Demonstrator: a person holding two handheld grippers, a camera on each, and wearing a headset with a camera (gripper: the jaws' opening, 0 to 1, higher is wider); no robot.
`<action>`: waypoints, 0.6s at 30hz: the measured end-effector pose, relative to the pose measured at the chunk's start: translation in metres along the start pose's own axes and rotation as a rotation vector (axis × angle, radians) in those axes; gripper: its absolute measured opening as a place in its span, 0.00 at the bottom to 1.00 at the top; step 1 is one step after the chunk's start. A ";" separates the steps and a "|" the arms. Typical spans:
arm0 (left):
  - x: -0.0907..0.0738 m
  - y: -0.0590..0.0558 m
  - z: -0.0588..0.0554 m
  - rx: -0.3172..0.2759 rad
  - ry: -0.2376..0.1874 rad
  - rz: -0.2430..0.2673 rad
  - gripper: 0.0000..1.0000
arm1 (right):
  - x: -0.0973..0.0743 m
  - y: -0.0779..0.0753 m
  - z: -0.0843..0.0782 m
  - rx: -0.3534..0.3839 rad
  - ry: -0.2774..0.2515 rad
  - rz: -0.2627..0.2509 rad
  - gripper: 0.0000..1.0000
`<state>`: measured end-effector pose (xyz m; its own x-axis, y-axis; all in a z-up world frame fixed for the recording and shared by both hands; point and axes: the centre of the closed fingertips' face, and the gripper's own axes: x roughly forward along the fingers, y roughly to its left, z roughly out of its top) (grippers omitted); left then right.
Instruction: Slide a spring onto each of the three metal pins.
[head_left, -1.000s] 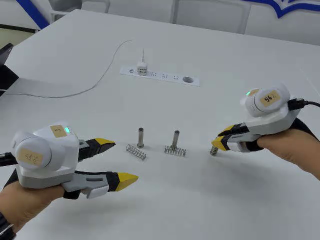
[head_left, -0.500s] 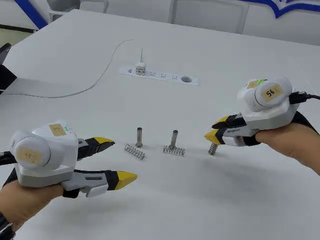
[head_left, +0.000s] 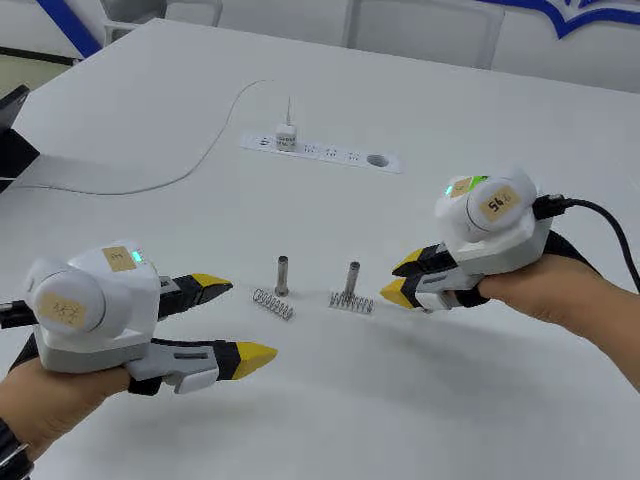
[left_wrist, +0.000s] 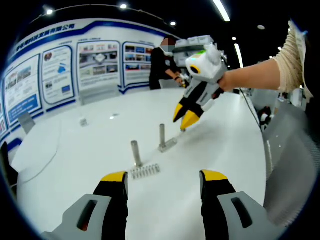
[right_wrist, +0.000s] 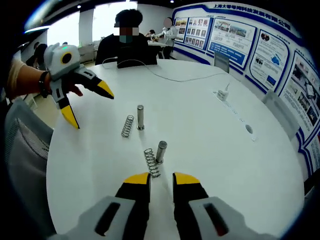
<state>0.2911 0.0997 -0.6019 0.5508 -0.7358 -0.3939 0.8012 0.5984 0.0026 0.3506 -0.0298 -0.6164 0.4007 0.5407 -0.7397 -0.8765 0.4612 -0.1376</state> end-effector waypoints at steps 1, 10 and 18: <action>0.000 0.000 0.000 -0.001 0.000 0.000 0.59 | 0.003 0.001 -0.001 -0.008 0.006 0.008 0.18; 0.000 -0.002 0.002 0.003 0.003 -0.002 0.58 | 0.021 0.006 -0.006 -0.042 0.050 0.049 0.17; 0.001 -0.002 0.002 -0.005 0.003 0.000 0.58 | 0.032 0.008 -0.010 -0.060 0.082 0.082 0.15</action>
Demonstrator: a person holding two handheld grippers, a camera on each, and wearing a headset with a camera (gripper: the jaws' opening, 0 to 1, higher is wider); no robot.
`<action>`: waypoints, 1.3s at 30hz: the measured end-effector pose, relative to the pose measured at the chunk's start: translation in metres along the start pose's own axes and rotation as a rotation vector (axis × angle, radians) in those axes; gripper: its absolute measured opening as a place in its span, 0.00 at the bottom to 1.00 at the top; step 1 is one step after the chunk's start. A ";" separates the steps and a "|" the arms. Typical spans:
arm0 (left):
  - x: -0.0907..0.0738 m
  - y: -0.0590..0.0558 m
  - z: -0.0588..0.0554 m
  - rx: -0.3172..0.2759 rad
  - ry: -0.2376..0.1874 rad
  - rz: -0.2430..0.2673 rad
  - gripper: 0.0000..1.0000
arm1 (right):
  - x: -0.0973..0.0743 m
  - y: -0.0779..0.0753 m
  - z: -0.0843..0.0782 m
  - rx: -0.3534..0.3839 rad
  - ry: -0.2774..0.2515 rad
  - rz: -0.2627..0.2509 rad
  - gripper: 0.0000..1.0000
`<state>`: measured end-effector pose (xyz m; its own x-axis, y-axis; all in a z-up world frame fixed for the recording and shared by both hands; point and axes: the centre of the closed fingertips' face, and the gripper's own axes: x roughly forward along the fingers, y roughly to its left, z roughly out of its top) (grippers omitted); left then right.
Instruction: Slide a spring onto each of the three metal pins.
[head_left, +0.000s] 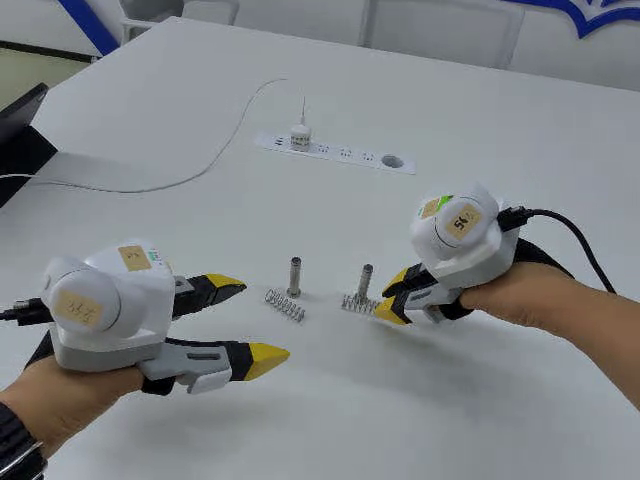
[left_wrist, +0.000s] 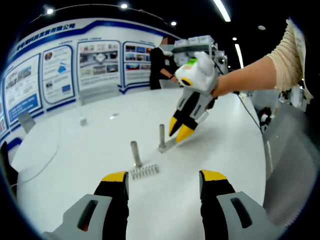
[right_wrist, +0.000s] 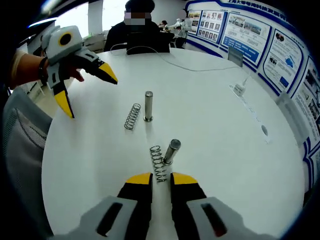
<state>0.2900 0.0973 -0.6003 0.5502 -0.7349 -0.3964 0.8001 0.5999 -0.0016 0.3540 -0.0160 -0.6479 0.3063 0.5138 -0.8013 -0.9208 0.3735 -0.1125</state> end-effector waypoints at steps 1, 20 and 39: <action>0.000 0.000 0.000 0.000 0.000 0.000 0.58 | 0.001 0.000 0.000 0.000 0.004 0.003 0.15; -0.001 -0.003 -0.001 -0.002 0.002 -0.001 0.56 | 0.010 0.004 -0.009 0.022 0.045 0.049 0.12; 0.012 -0.018 0.003 0.028 0.005 -0.049 0.53 | -0.012 0.029 0.002 -0.036 0.029 0.069 0.11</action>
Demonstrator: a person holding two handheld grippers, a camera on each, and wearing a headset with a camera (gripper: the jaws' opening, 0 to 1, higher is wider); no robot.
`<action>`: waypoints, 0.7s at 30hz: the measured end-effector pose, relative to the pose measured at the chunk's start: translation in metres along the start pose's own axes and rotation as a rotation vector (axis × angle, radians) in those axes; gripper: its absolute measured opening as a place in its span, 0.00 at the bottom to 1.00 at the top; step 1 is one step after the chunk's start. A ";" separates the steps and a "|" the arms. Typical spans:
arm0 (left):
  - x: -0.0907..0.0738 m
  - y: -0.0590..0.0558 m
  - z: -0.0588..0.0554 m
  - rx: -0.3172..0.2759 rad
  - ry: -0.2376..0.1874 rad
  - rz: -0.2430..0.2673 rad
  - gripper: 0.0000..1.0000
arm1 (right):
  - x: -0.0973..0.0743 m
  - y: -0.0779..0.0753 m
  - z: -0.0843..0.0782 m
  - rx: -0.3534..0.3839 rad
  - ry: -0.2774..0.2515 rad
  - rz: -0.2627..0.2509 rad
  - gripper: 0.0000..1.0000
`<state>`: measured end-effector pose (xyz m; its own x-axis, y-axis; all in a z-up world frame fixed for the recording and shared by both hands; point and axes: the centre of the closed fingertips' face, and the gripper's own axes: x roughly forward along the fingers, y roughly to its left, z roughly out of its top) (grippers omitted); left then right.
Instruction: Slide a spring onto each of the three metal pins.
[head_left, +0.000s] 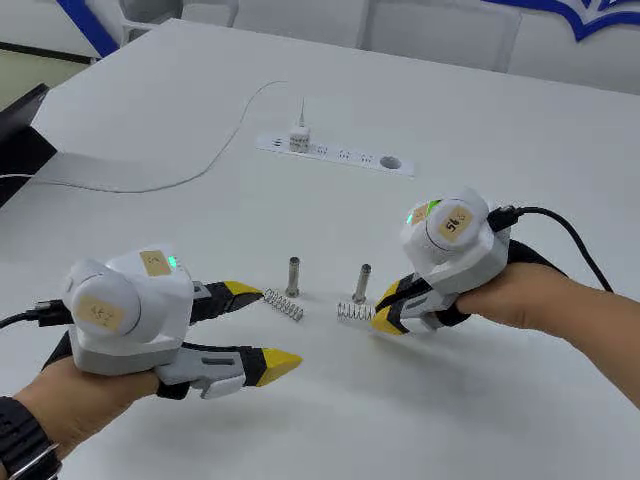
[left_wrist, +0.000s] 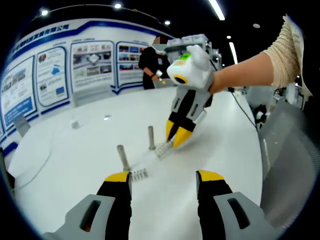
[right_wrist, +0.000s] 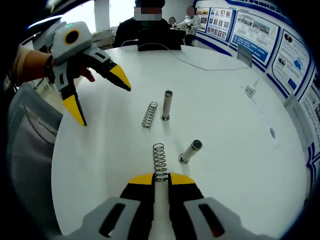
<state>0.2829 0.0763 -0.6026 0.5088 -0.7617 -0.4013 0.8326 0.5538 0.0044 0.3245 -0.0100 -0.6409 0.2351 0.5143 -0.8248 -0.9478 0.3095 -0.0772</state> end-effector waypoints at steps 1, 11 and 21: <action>0.002 -0.001 0.001 0.004 0.000 -0.005 0.52 | -0.002 0.003 0.001 -0.006 -0.002 0.007 0.11; 0.011 -0.009 0.005 0.042 0.002 -0.045 0.48 | -0.018 0.029 0.021 -0.100 -0.021 0.051 0.11; 0.017 -0.018 0.008 0.089 0.006 -0.081 0.39 | -0.025 0.050 0.037 -0.172 -0.029 0.097 0.11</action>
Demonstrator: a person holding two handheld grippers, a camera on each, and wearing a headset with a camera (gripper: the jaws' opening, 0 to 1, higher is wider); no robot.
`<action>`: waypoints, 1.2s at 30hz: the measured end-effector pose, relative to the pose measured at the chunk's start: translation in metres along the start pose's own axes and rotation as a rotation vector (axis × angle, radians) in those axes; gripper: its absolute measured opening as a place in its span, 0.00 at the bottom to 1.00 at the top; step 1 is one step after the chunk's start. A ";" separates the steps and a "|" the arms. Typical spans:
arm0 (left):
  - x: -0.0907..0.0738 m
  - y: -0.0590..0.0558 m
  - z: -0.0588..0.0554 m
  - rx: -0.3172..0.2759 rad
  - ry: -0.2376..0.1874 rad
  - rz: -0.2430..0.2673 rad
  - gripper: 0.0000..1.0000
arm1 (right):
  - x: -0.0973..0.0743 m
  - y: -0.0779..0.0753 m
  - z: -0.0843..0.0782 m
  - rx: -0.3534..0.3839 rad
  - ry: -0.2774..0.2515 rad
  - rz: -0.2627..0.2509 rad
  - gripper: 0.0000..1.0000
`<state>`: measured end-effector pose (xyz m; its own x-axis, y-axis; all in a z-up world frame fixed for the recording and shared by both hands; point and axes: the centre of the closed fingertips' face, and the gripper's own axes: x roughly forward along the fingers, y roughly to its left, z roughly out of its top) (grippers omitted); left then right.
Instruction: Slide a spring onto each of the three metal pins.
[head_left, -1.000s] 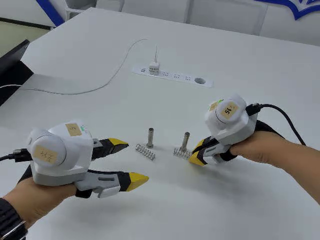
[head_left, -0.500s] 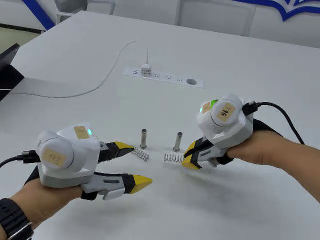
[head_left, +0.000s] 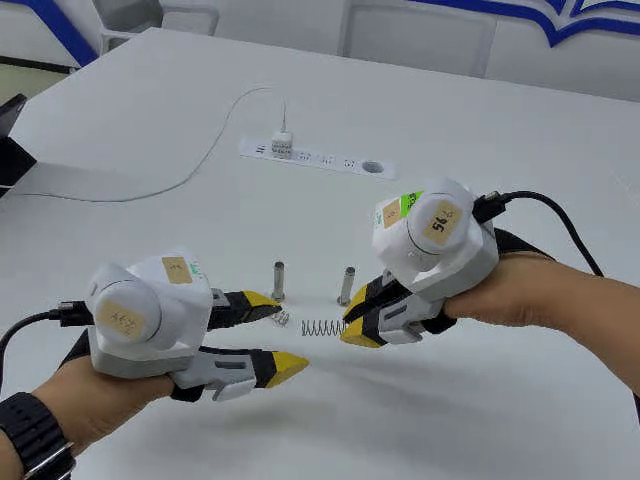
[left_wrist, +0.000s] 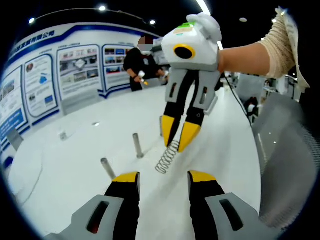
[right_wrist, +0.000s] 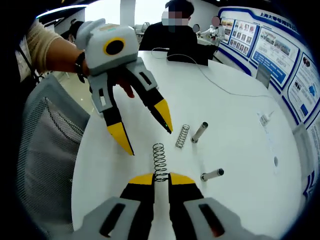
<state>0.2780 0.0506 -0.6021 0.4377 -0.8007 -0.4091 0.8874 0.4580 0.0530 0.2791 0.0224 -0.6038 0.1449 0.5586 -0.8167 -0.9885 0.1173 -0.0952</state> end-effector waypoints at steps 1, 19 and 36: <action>0.000 -0.001 0.000 0.005 0.001 -0.002 0.38 | 0.000 0.001 0.002 -0.006 0.000 0.003 0.11; 0.002 -0.014 0.001 0.056 0.001 -0.035 0.18 | 0.001 0.017 0.014 -0.067 0.018 0.051 0.11; 0.002 -0.013 0.001 0.077 -0.002 -0.032 0.12 | -0.011 0.022 0.032 -0.104 0.006 0.048 0.11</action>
<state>0.2673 0.0429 -0.6030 0.4095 -0.8151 -0.4098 0.9092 0.4016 0.1097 0.2575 0.0451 -0.5786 0.0976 0.5563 -0.8252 -0.9934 0.0042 -0.1147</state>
